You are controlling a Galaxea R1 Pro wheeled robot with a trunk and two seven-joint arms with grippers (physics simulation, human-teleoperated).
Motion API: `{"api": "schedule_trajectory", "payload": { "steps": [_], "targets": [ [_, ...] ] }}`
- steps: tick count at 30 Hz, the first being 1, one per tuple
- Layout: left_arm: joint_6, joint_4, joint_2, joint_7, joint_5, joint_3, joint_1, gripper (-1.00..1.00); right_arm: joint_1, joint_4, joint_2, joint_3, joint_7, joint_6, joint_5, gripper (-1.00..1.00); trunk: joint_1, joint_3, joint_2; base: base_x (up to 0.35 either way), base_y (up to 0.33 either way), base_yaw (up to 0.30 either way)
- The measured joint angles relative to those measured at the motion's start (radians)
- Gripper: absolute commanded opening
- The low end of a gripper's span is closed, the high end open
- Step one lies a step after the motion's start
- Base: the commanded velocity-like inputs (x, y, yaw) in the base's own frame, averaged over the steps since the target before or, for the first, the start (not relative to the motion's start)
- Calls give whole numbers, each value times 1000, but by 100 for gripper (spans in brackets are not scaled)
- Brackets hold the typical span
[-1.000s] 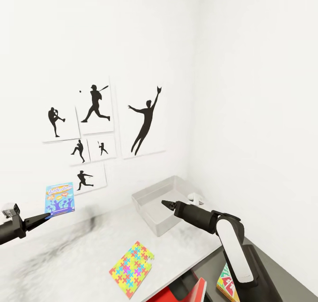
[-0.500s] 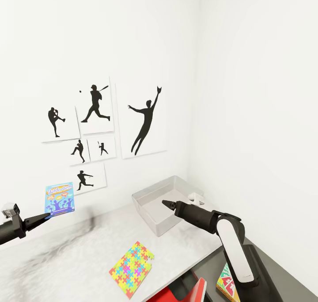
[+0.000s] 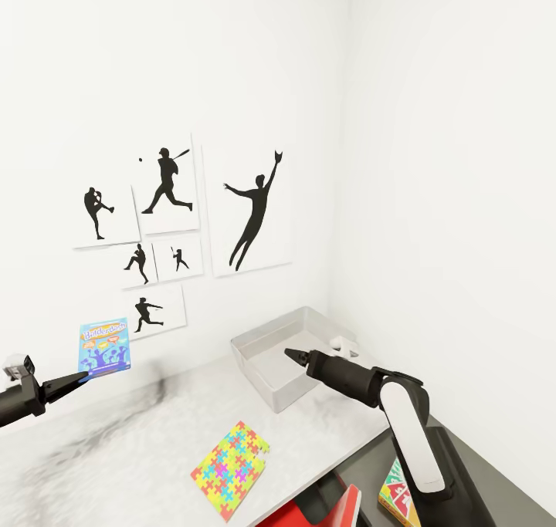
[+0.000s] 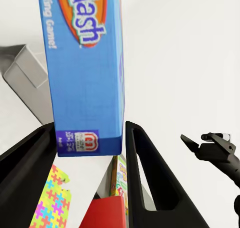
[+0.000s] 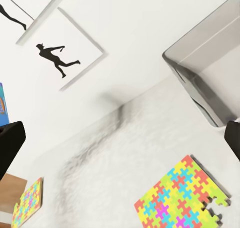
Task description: Put all the toys in the child's room - the three board games (two on the bed and one on the table), the two jigsaw puzzles on the table, and the tennis ball on the table - inside the toy box on the table in the child's room.
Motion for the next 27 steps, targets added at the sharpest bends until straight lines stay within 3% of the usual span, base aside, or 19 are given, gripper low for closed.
{"api": "schedule_trajectory", "payload": {
  "steps": [7, 11, 14, 19, 24, 27],
  "targets": [
    [0, 0, -1, 0, 0, -2, 0, -100, 0, -2, -1, -29, -1, 0, -4, 100, 0, 0, 0, 0, 0, 0],
    [9, -6, -37, 0, -1, -9, -2, -100, 0, -2, -1, -67, -1, 0, -7, 100, 0, 0, 0, 0, 0, 0],
    [20, -11, -92, 0, -5, -19, -12, -100, 2, -2, -3, -88, -1, -1, -8, 100, 0, 0, 0, 0, 0, 0],
    [76, -13, -163, 11, -12, -67, -29, -100, 1, -2, -7, -200, 14, 11, -13, 100, 0, 0, 0, 0, 0, 0],
    [107, -12, -268, 203, -8, -100, -145, -100, 0, -2, -16, -249, 76, 60, -22, 100, 0, 0, 0, 0, 0, 0],
    [124, -11, -336, 255, -12, -104, -194, -100, 0, -2, -21, -258, 89, 79, -23, 100, 0, 0, 0, 0, 0, 0]
  ]
}}
